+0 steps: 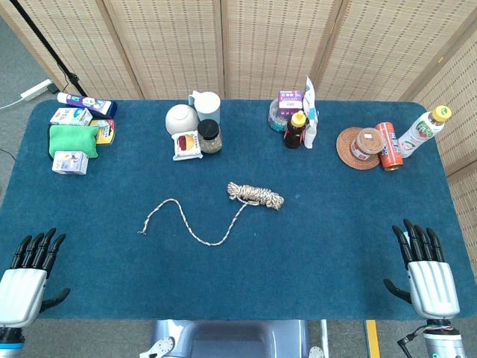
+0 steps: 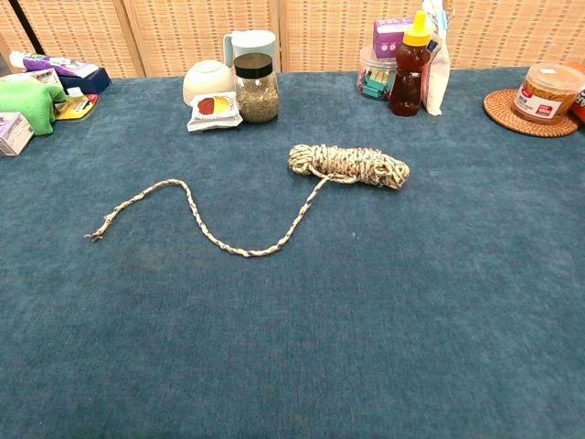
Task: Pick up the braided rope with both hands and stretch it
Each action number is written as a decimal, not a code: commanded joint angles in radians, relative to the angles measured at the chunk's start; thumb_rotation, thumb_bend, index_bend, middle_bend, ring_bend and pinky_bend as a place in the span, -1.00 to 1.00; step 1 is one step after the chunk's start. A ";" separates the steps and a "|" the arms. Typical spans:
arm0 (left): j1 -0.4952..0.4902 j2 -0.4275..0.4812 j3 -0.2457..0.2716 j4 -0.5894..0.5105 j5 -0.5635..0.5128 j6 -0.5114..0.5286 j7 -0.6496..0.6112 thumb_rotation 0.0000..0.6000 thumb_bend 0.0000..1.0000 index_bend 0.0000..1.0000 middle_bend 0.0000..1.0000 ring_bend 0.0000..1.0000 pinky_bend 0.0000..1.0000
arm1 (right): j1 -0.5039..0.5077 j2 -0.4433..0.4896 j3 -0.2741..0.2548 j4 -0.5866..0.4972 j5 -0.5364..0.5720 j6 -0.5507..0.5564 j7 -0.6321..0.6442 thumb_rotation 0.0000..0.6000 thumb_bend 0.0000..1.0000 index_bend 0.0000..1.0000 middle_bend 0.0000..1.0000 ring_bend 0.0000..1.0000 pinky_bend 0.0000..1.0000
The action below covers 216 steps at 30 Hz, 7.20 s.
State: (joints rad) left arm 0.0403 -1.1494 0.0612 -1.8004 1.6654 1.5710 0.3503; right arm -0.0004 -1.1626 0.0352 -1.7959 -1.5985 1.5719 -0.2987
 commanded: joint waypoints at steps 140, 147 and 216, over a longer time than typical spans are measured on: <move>-0.873 -0.689 -0.330 0.666 -0.875 -0.606 0.301 1.00 -0.19 0.12 -1.00 -1.00 -1.00 | 0.063 0.033 0.020 0.009 0.138 -0.118 0.107 1.00 -1.00 -1.00 -1.00 -1.00 -1.00; -0.865 -0.669 -0.322 0.642 -0.863 -0.591 0.298 1.00 -0.19 0.13 -1.00 -1.00 -1.00 | 0.063 0.033 0.019 0.008 0.138 -0.117 0.105 1.00 -1.00 -1.00 -1.00 -1.00 -1.00; -0.756 -0.194 -0.284 -0.009 -0.567 -0.309 0.345 1.00 -0.19 0.26 -1.00 -1.00 -1.00 | 0.896 -0.522 0.318 0.456 1.021 -0.730 -0.196 1.00 -1.00 -1.00 -1.00 -1.00 -1.00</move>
State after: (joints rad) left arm -0.7149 -1.3415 -0.2210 -1.8105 1.0998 1.2638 0.6978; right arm 0.8742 -1.6583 0.3425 -1.3674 -0.6201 0.8593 -0.4976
